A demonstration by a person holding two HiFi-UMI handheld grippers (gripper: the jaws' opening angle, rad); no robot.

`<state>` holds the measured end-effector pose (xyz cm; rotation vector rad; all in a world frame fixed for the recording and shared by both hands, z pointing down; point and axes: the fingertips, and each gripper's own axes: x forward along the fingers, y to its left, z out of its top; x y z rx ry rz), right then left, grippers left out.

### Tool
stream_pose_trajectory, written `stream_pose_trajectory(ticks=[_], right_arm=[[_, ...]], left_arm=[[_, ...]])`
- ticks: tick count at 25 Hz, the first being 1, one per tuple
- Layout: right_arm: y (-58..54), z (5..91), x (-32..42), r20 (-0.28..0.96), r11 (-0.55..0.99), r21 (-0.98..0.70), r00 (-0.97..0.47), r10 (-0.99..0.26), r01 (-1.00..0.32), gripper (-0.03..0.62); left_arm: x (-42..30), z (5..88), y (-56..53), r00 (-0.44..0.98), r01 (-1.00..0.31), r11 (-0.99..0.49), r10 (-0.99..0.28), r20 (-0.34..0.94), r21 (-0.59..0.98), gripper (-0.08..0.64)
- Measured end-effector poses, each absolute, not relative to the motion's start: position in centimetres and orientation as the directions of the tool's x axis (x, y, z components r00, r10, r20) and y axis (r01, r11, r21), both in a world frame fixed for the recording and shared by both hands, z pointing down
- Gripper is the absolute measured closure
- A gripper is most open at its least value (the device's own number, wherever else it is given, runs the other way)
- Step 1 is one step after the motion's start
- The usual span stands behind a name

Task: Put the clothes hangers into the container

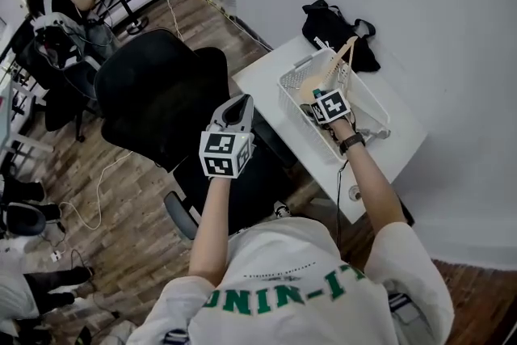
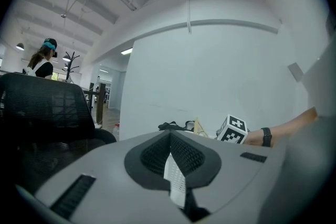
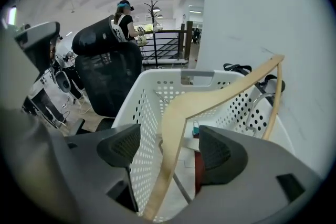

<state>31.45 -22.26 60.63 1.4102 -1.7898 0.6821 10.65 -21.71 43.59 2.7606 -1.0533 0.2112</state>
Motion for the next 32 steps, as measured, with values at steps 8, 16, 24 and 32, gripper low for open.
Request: stream_pose_trajectory(ticks=[8, 16, 24, 32], right_arm=[[-22.7, 53.2, 28.5, 0.647, 0.31, 0.092, -0.179, -0.741, -0.946, 0.277], [-24.6, 46.3, 17.1, 0.436, 0.437, 0.045, -0.376, -0.818, -0.898, 0.372], [-26.5, 43.4, 5.6, 0.297, 0.584, -0.047, -0.57, -0.766, -0.81, 0.486], [-27.0, 39.7, -3.4, 0.151, 0.646, 0.031, -0.636, -0.757, -0.763, 0.575]], left_arm=[[7.9, 43.7, -22.0, 0.691, -0.721, -0.684, -0.698, 0.188, 0.11, 0.549], [0.5, 43.0, -22.8, 0.577, -0.817, -0.569, -0.798, 0.173, 0.097, 0.549], [-9.8, 41.7, -23.2, 0.36, -0.933, -0.352, -0.922, 0.143, 0.082, 0.549], [-17.5, 39.6, -21.9, 0.226, -0.973, -0.221, -0.97, 0.089, 0.064, 0.549]])
